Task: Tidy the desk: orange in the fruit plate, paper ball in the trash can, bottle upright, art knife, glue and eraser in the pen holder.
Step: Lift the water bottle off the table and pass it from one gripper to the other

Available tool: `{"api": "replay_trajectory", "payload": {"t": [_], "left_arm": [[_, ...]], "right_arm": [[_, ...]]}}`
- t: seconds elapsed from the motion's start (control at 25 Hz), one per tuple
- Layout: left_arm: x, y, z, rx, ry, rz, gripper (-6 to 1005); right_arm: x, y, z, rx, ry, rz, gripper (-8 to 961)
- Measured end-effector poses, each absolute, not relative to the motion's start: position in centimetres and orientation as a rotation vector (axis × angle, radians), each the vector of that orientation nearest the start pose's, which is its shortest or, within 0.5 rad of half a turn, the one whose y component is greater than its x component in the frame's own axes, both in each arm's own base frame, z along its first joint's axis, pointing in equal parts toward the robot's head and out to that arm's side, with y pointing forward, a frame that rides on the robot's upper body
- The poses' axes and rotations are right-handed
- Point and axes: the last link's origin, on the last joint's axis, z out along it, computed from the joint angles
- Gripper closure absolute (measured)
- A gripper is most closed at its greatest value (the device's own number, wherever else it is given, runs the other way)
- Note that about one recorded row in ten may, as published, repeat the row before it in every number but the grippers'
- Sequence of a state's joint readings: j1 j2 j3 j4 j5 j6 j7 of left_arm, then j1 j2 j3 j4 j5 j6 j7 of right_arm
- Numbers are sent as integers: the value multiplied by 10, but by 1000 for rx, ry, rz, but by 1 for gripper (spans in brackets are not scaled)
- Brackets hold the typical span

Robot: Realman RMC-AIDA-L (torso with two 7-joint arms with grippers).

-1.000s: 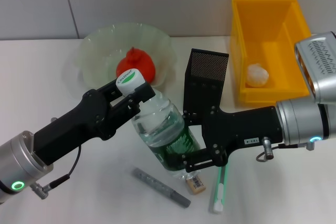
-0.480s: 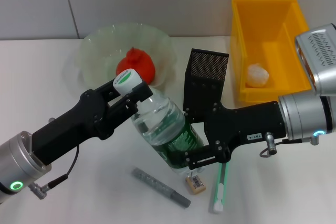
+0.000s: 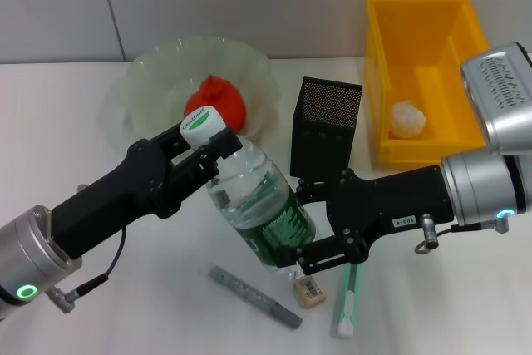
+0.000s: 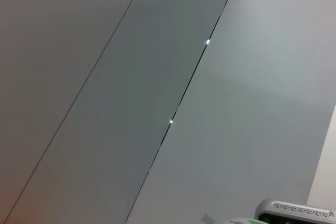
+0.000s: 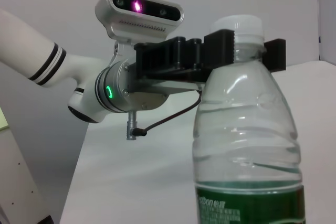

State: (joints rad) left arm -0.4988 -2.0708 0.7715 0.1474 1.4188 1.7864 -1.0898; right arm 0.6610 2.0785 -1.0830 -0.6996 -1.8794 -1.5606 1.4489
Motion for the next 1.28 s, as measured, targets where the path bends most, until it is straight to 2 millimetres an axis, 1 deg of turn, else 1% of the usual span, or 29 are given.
{"api": "replay_trajectory", "payload": {"t": [0.32,0.88,1.28], "left_arm": [[-241,284,-20,-2341,-700,-1564,554],[-238,287,-17,-2332,-690,-1577,553],[-238,291,-13,-2311,-679,-1583,552]], "right_arm": [[187,340,-45,-3093,326,552,177],[195,341,-48,-3085,366,484,175],[200,340,-50,-3073,388,467,178]]}}
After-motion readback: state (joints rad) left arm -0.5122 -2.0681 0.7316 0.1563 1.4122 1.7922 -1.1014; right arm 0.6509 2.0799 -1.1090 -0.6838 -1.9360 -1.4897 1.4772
